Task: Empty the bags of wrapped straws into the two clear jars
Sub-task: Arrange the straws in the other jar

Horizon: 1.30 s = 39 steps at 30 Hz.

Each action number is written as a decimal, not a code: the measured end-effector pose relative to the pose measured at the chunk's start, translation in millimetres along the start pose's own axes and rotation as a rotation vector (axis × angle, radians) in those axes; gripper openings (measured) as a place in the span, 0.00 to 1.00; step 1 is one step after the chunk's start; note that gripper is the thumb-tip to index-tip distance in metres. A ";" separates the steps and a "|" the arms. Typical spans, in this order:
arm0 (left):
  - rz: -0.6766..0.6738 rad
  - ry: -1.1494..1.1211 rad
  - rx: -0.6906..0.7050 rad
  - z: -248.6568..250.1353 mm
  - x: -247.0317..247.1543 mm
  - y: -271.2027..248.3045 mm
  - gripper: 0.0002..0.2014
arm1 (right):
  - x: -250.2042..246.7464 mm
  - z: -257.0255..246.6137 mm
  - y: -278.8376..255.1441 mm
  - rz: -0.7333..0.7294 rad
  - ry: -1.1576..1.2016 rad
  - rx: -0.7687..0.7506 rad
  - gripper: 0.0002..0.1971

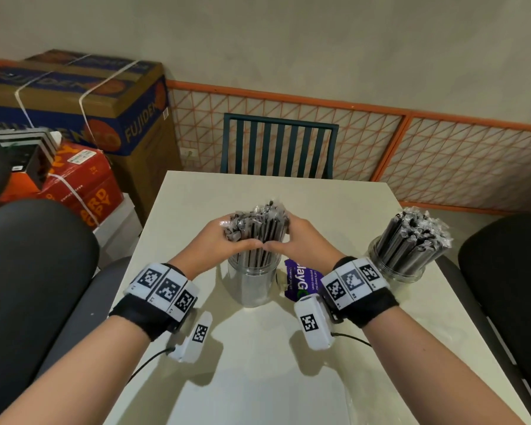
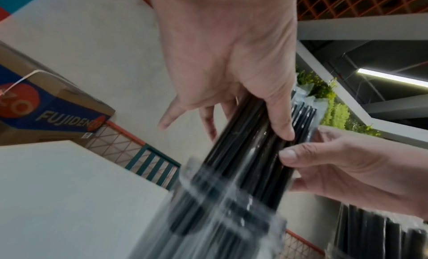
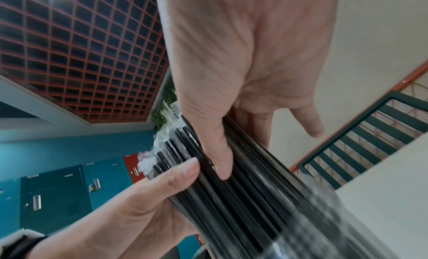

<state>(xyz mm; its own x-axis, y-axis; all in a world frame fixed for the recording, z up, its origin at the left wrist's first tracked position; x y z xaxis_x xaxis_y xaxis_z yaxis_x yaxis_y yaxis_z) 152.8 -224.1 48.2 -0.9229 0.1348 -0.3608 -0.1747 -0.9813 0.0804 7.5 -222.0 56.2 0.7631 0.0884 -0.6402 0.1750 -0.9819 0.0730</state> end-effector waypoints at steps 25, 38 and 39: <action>0.059 0.009 -0.046 -1.3 3.2 -5.8 0.31 | 4.7 -1.3 -7.2 0.024 0.048 -0.018 0.31; 0.006 0.154 -0.153 -35.3 3.0 -17.3 0.41 | 13.1 10.9 -16.9 -0.155 -0.072 0.139 0.50; 0.008 0.137 -0.142 -34.7 1.4 -15.1 0.42 | 11.5 8.8 -17.1 -0.147 -0.060 0.139 0.50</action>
<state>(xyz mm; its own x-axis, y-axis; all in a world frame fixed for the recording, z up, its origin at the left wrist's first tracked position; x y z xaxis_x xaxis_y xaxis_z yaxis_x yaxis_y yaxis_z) 166.0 -213.8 14.3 -0.8670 0.1169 -0.4844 -0.1090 -0.9930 -0.0445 7.8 -205.7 40.9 0.6962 0.2266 -0.6812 0.1910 -0.9731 -0.1285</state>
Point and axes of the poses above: each hand's wrist, its own y-axis towards the middle knuckle, its own x-axis out of the palm, z = x × y, the point moved 6 cm from there along y, towards the middle knuckle, and after that the axes turned 10 degrees about z, right-handed, at the moved point
